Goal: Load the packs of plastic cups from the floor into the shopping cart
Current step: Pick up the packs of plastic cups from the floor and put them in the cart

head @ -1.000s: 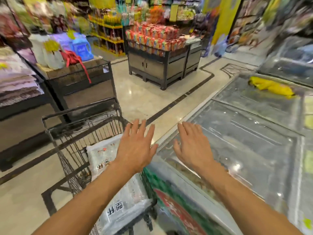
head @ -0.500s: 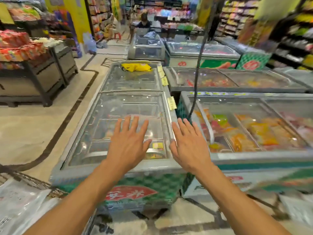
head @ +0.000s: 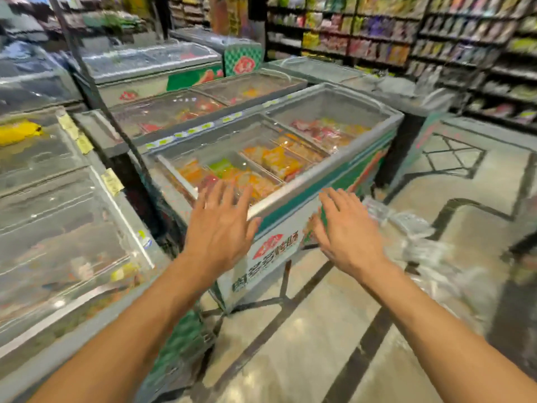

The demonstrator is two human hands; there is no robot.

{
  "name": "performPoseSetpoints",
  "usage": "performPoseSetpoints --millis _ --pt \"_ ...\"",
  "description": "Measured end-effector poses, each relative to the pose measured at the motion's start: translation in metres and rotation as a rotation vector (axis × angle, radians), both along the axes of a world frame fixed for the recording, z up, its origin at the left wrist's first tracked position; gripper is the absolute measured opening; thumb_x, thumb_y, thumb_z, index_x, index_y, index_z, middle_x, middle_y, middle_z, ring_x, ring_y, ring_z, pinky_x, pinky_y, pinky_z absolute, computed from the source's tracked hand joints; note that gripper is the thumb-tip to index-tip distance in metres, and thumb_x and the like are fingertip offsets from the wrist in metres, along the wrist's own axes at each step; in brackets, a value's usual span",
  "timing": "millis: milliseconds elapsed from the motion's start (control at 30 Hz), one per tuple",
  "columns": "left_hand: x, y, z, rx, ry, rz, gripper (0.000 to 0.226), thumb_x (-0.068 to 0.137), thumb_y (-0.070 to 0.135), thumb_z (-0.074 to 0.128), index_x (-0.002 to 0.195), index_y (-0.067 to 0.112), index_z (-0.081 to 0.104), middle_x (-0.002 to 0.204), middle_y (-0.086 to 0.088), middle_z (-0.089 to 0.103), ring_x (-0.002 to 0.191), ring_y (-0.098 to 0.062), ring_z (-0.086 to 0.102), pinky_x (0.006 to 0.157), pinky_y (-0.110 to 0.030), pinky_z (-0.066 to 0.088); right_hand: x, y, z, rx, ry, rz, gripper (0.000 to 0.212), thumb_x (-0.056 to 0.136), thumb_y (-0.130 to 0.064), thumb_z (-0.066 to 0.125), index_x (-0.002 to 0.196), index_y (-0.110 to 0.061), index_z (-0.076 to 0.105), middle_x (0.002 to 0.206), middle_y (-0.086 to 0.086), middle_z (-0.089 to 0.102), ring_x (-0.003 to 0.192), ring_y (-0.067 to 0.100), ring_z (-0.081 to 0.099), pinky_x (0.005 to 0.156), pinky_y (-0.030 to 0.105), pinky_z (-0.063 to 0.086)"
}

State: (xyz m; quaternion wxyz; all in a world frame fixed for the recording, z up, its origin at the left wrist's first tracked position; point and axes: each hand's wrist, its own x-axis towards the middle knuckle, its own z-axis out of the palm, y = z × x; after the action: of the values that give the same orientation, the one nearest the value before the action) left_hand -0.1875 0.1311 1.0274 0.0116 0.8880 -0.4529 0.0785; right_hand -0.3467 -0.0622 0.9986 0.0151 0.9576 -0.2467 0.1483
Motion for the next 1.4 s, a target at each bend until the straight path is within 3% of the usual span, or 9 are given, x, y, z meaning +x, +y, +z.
performPoseSetpoints --millis 167,333,500,667,867,967,1067,1233,1400 --pt "-0.035 -0.135 -0.003 0.019 -0.003 -0.142 0.079 0.101 0.063 0.017 0.163 0.019 0.037 0.167 -0.018 0.041 0.154 -0.042 0.036 0.127 -0.059 0.027 -0.081 -0.111 0.001 0.036 -0.104 -0.151 0.044 0.101 -0.026 0.055 0.139 -0.004 0.059 0.142 0.022 0.062 0.135 0.038 0.056 0.120 0.051 0.039" --pt "-0.076 -0.266 -0.003 0.020 0.000 -0.215 0.075 0.106 0.062 0.020 0.171 0.024 0.022 0.175 -0.017 0.027 0.161 -0.039 0.024 0.130 -0.056 0.018 -0.137 -0.219 -0.002 0.019 -0.039 -0.288 0.061 0.101 -0.039 0.040 0.150 -0.004 0.052 0.150 0.018 0.056 0.139 0.036 0.050 0.121 0.048 0.037" --pt "-0.095 -0.376 -0.012 0.048 -0.003 -0.299 0.071 0.111 0.059 0.018 0.172 0.024 0.014 0.177 -0.014 0.021 0.163 -0.036 0.018 0.131 -0.055 0.016 -0.167 -0.314 -0.017 -0.003 -0.045 -0.358 0.058 0.100 -0.036 0.044 0.146 -0.003 0.056 0.144 0.021 0.060 0.132 0.040 0.055 0.119 0.049 0.035" --pt "-0.079 -0.474 -0.041 0.042 0.029 -0.295 0.071 0.109 0.060 0.019 0.171 0.024 0.021 0.175 -0.012 0.029 0.161 -0.037 0.025 0.129 -0.056 0.021 -0.158 -0.409 -0.040 0.040 -0.045 -0.385 0.058 0.102 -0.038 0.050 0.147 -0.002 0.056 0.147 0.022 0.059 0.137 0.040 0.054 0.121 0.049 0.037" --pt "-0.023 -0.612 -0.072 0.064 0.070 -0.310 0.072 0.111 0.060 0.023 0.172 0.025 0.012 0.178 -0.011 0.019 0.164 -0.036 0.018 0.131 -0.055 0.017 -0.098 -0.543 -0.058 0.103 -0.010 -0.399 0.056 0.106 -0.040 0.055 0.151 -0.005 0.051 0.151 0.018 0.057 0.138 0.038 0.052 0.116 0.046 0.040" --pt "-0.001 -0.686 -0.084 0.072 0.090 -0.366 0.071 0.111 0.059 0.026 0.171 0.022 0.017 0.173 -0.016 0.030 0.158 -0.041 0.031 0.127 -0.059 0.029 -0.079 -0.606 -0.072 0.166 -0.046 -0.459 0.059 0.108 -0.041 0.054 0.156 -0.007 0.046 0.156 0.015 0.053 0.142 0.035 0.049 0.118 0.044 0.038" --pt "0.007 -0.759 -0.101 0.069 0.123 -0.452 0.067 0.111 0.056 0.025 0.167 0.019 0.027 0.165 -0.017 0.044 0.150 -0.041 0.043 0.120 -0.058 0.039 -0.076 -0.662 -0.098 0.253 -0.133 -0.565 0.055 0.107 -0.038 0.057 0.152 -0.007 0.050 0.148 0.015 0.059 0.134 0.035 0.054 0.109 0.045 0.044" --pt "-0.005 -0.877 -0.171 0.094 0.160 -0.546 0.071 0.106 0.056 0.026 0.165 0.016 0.033 0.156 -0.014 0.053 0.137 -0.040 0.053 0.109 -0.055 0.045 -0.104 -0.748 -0.172 0.380 -0.105 -0.710 0.054 0.108 -0.039 0.054 0.152 -0.008 0.049 0.144 0.015 0.059 0.131 0.035 0.054 0.106 0.047 0.045" --pt "-0.033 -0.968 -0.309 0.107 0.244 -0.606 0.072 0.106 0.056 0.030 0.166 0.016 0.033 0.147 -0.015 0.059 0.131 -0.041 0.056 0.106 -0.058 0.045 -0.145 -0.819 -0.295 0.447 -0.078 -0.823 0.049 0.107 -0.041 0.051 0.147 -0.013 0.054 0.143 0.009 0.060 0.133 0.031 0.055 0.105 0.047 0.047"
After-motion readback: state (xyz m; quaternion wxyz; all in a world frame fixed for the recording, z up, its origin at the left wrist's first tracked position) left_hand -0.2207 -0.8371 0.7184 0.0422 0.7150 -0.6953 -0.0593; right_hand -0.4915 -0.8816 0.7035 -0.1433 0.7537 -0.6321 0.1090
